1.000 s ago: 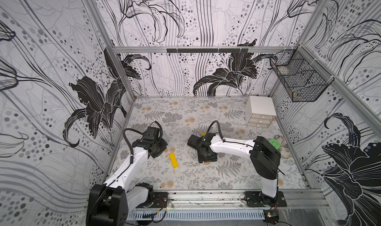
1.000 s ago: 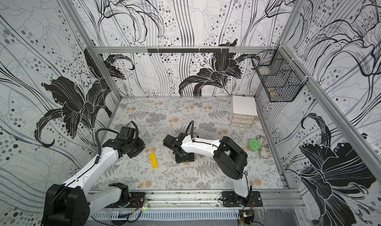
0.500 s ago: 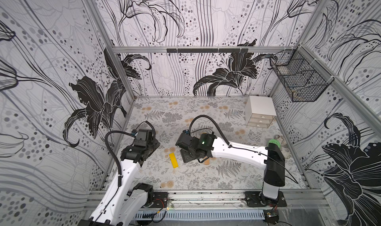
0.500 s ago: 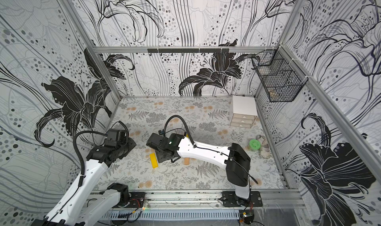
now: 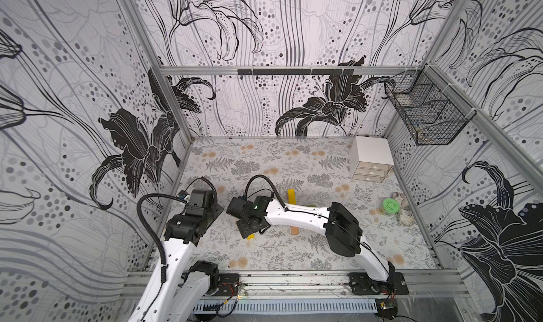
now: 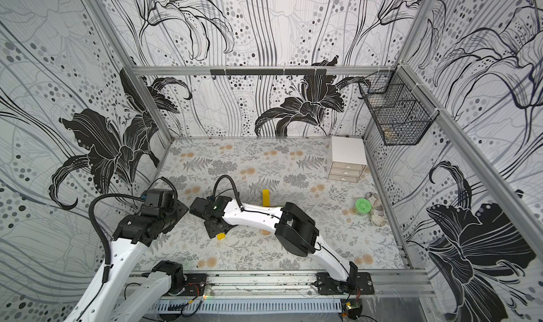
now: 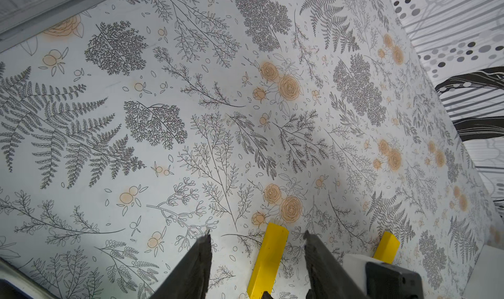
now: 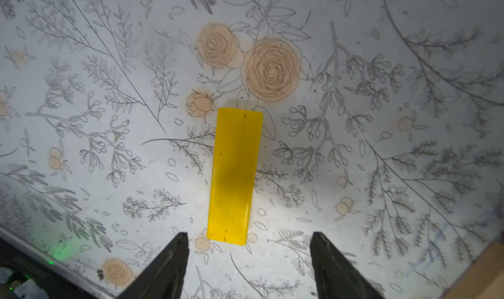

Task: Assemble the letter h with building blocks
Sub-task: Pick up the building block from the center of the board.

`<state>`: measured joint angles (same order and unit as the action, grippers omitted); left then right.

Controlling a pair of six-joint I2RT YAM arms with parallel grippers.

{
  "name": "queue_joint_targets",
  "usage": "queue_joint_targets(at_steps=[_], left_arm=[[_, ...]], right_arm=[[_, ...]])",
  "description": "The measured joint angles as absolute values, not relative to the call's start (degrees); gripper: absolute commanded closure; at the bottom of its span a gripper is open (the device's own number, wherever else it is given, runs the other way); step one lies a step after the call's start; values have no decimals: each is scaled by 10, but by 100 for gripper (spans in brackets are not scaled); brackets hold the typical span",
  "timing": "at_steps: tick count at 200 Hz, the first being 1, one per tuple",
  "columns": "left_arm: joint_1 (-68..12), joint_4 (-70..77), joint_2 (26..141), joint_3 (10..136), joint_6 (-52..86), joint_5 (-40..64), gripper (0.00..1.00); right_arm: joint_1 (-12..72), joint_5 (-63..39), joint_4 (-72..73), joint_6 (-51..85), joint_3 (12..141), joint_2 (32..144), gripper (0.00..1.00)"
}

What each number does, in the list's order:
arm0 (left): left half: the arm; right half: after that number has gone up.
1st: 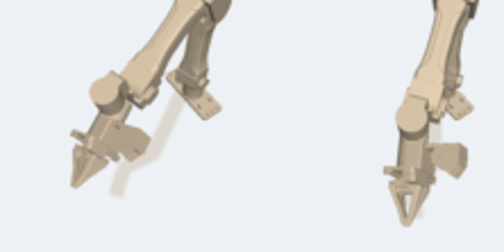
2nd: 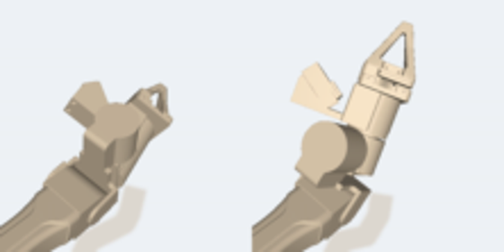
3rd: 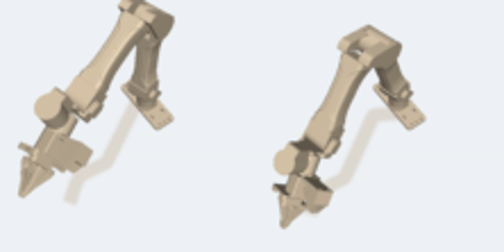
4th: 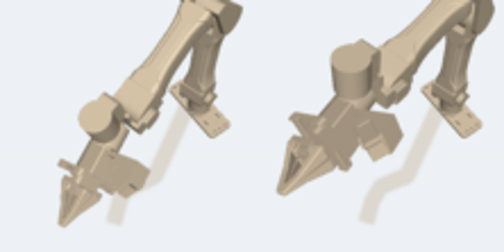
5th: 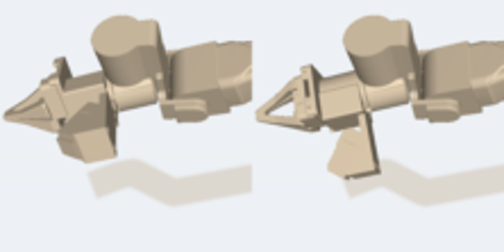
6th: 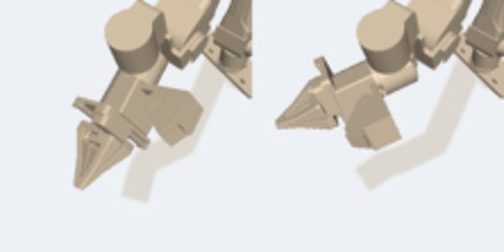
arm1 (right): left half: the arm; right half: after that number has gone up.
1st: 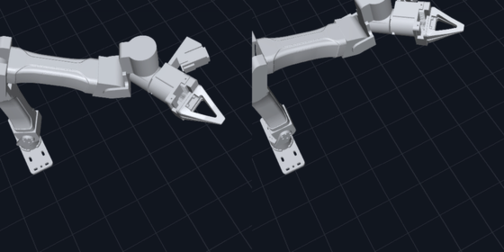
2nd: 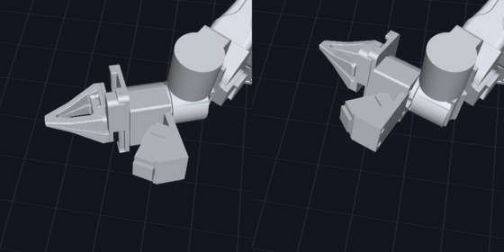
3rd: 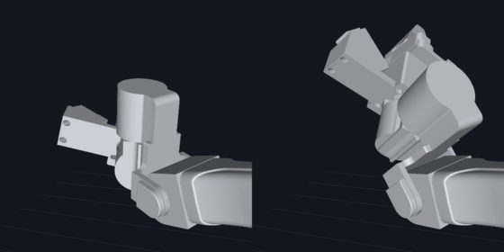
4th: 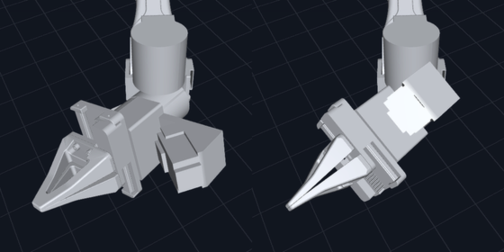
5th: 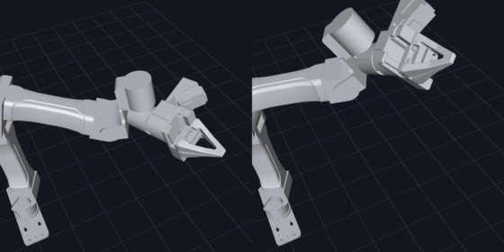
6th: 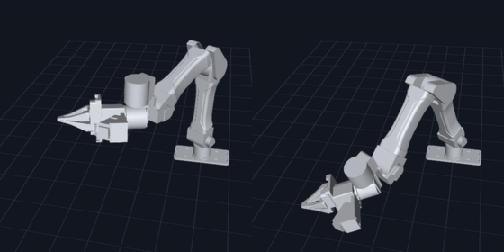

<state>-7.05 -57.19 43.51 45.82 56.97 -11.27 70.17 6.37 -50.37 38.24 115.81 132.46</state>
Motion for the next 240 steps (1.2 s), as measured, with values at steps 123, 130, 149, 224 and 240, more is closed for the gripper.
queue_joint_targets(at_steps=[123, 130, 149, 224, 240], left_arm=[[-60, -590, 428, 458, 581, -163, 34], [-60, -590, 430, 458, 582, -163, 33], [-60, -588, 433, 458, 583, -163, 34], [-57, -581, 436, 451, 585, -166, 36], [-57, -580, 437, 451, 585, -164, 37]], right_arm=[[705, 42, -587, 385, 1326, 1456, 36], [704, 42, -592, 385, 1328, 1457, 37], [704, 42, -602, 385, 1335, 1460, 41], [704, 45, -632, 390, 1361, 1476, 82], [704, 51, -632, 392, 1360, 1475, 91]])
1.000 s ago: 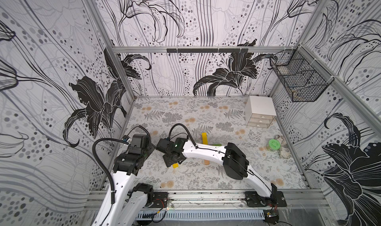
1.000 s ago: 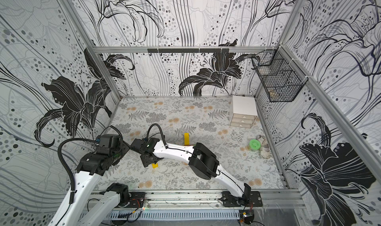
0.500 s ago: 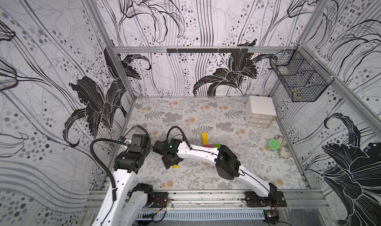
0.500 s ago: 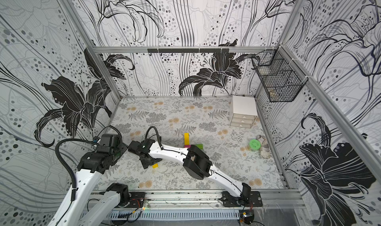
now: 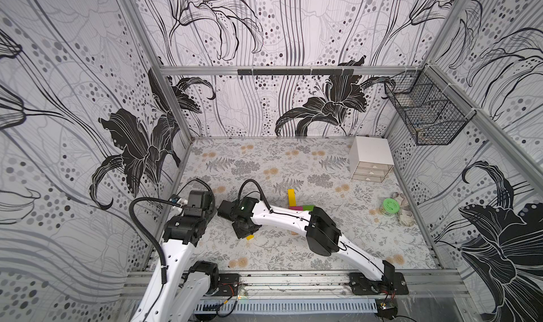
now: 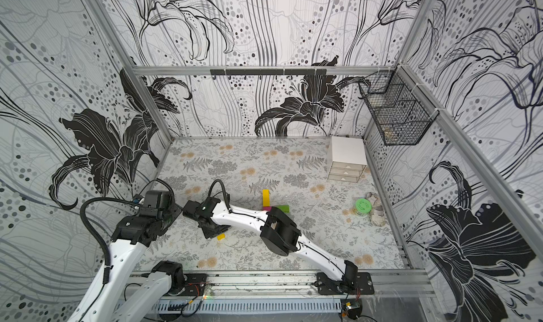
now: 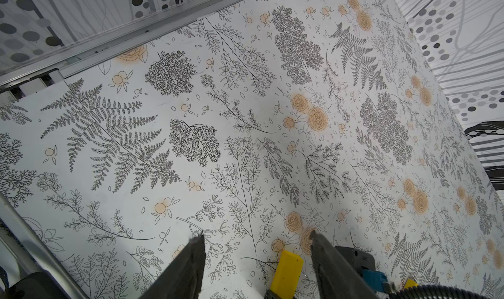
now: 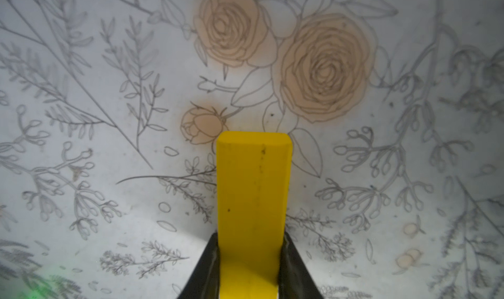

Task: Assemble the letter h with building blocks
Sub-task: Pick up the building block from the center of the board.

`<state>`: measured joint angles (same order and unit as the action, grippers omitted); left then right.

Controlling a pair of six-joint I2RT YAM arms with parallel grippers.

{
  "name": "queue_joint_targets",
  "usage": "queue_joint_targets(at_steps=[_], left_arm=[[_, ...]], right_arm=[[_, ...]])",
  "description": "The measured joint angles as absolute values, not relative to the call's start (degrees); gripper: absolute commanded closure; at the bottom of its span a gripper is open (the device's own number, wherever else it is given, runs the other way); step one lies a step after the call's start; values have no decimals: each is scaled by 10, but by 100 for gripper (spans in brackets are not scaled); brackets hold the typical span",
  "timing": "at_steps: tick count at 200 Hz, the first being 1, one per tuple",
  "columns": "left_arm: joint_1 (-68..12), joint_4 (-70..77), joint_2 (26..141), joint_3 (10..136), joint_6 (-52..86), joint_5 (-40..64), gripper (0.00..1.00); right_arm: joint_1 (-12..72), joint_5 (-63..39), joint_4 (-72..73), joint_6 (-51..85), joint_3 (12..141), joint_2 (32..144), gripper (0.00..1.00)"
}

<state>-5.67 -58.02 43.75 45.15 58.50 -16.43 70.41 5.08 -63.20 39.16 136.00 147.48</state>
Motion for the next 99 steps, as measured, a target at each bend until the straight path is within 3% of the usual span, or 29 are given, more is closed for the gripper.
queue_joint_targets(at_steps=[51, 68, 99], left_arm=[[-61, -579, 434, 455, 576, -133, 43], [-61, -574, 435, 460, 572, -120, 51], [-62, -539, 448, 449, 563, -66, 75]], right_arm=[[698, 72, -613, 399, 1255, 1395, 94], [686, 83, -597, 408, 1178, 1317, 94], [648, 110, -570, 430, 1033, 1135, 94]])
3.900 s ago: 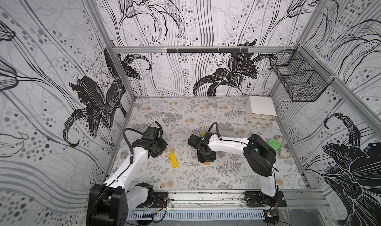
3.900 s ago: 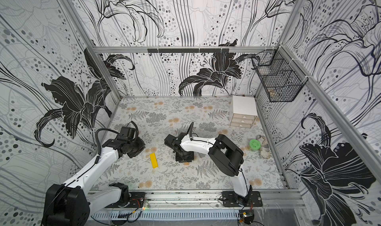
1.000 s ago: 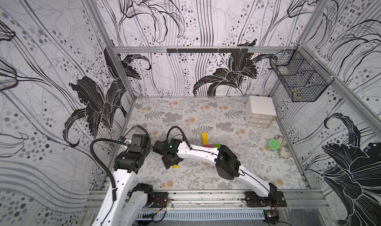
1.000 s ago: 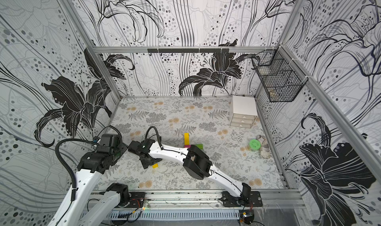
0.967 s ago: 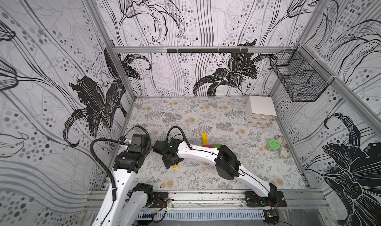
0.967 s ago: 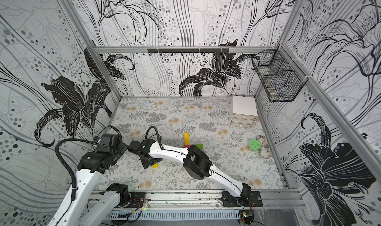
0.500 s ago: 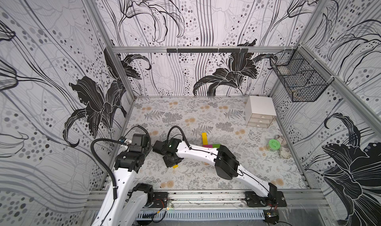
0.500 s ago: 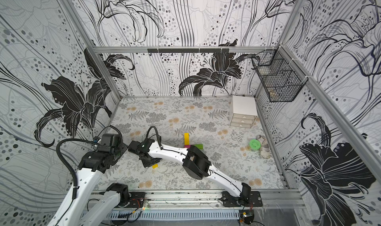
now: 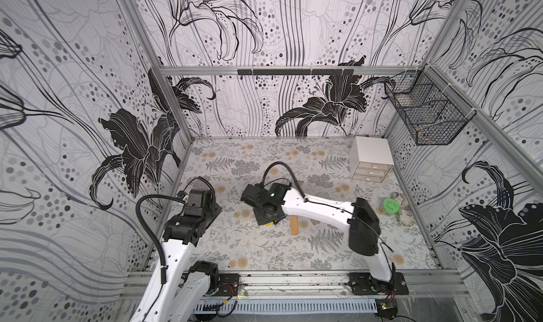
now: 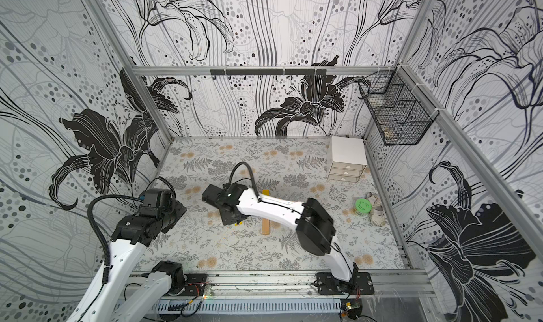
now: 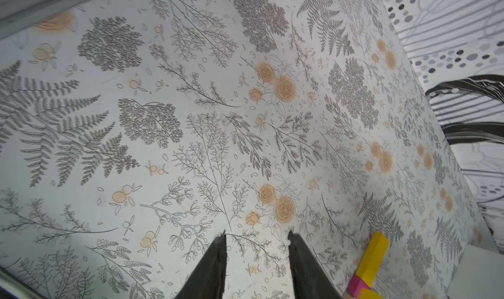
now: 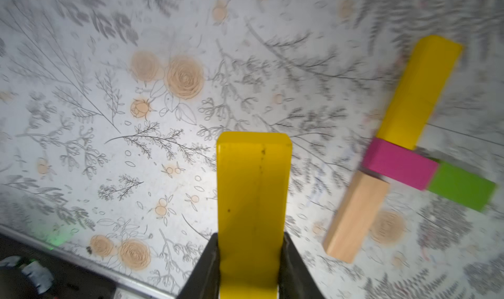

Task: Assemble the letter h with building blocks
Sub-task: Pick up the building block from the center of the board, then assemble the building block at the center of the board.

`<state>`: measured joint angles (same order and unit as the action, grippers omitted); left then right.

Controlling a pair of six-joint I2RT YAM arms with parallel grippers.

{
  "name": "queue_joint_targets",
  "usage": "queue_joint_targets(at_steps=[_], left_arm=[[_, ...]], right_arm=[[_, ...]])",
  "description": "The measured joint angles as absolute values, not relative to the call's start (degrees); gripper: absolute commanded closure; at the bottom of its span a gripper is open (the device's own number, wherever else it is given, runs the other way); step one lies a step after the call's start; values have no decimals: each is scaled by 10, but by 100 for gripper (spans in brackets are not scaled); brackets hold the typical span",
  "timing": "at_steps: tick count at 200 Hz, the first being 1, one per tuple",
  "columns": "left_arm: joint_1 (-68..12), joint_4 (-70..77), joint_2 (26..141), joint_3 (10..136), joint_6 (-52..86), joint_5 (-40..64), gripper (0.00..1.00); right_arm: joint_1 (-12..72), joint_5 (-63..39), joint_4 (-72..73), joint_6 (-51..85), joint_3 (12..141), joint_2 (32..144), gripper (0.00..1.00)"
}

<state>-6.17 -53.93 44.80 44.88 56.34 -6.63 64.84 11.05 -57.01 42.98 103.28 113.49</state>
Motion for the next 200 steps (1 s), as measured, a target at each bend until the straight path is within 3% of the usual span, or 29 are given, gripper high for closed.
queue_joint_targets(at_steps=[35, 77, 133, 200], left_arm=[[-91, -470, 512, 402, 556, 16, 88], [-181, -380, 584, 364, 565, 75, 100], [-280, -276, 690, 358, 598, 100, 100], [-296, -251, 711, 354, 618, 103, 100]], right_arm=[[611, 131, -561, 468, 861, 965, 94], [586, 130, -565, 514, 690, 886, 92], [557, 102, -540, 534, 595, 886, 91], [536, 71, -478, 519, 590, 973, 91]])
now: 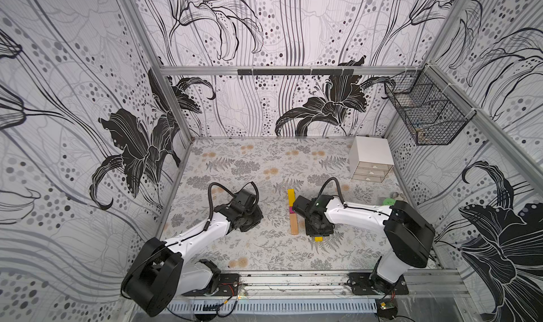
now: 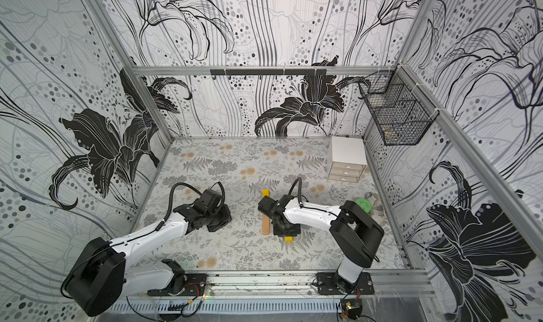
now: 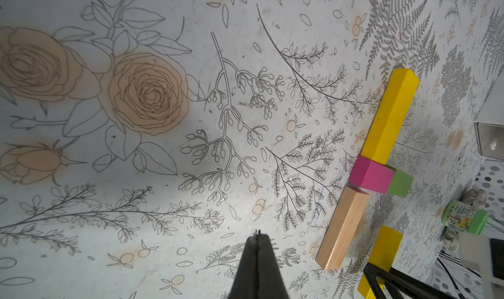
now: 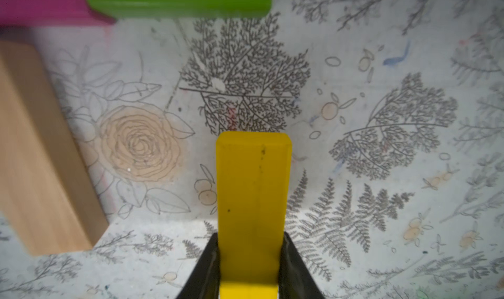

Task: Assemble the letter h with building blocks
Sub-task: Assemble the building block at the center of the board.

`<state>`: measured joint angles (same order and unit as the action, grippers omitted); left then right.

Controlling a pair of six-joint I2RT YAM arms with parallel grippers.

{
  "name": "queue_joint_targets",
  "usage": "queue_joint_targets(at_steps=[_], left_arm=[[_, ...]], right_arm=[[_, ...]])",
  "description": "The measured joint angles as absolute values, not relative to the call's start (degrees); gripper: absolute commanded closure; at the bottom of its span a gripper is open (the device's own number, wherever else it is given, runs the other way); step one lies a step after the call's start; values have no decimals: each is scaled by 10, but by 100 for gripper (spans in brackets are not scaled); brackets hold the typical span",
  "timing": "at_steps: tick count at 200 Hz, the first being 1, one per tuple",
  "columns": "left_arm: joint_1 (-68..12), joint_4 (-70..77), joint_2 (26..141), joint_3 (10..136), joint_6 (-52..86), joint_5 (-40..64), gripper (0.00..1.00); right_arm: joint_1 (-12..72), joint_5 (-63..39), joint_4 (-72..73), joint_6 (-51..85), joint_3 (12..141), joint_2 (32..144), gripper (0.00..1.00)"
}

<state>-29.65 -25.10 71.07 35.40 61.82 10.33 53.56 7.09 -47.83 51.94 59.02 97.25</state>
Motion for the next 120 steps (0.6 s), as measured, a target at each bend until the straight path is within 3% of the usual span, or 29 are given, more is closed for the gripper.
queue_joint_targets(at_steps=[30, 49, 60, 101, 120], left_arm=[[-296, -251, 711, 354, 622, 101, 100], [-296, -251, 711, 354, 623, 98, 100], [-296, -251, 711, 354, 624, 96, 100], [-296, -252, 712, 354, 624, 94, 100], [-296, -253, 714, 354, 624, 93, 100]], right_arm=[[524, 60, -467, 512, 593, 988, 85], [519, 56, -467, 510, 603, 997, 66], [518, 56, -468, 509, 611, 1005, 61], [518, 55, -479, 505, 623, 1015, 62], [518, 56, -485, 503, 623, 1015, 67]])
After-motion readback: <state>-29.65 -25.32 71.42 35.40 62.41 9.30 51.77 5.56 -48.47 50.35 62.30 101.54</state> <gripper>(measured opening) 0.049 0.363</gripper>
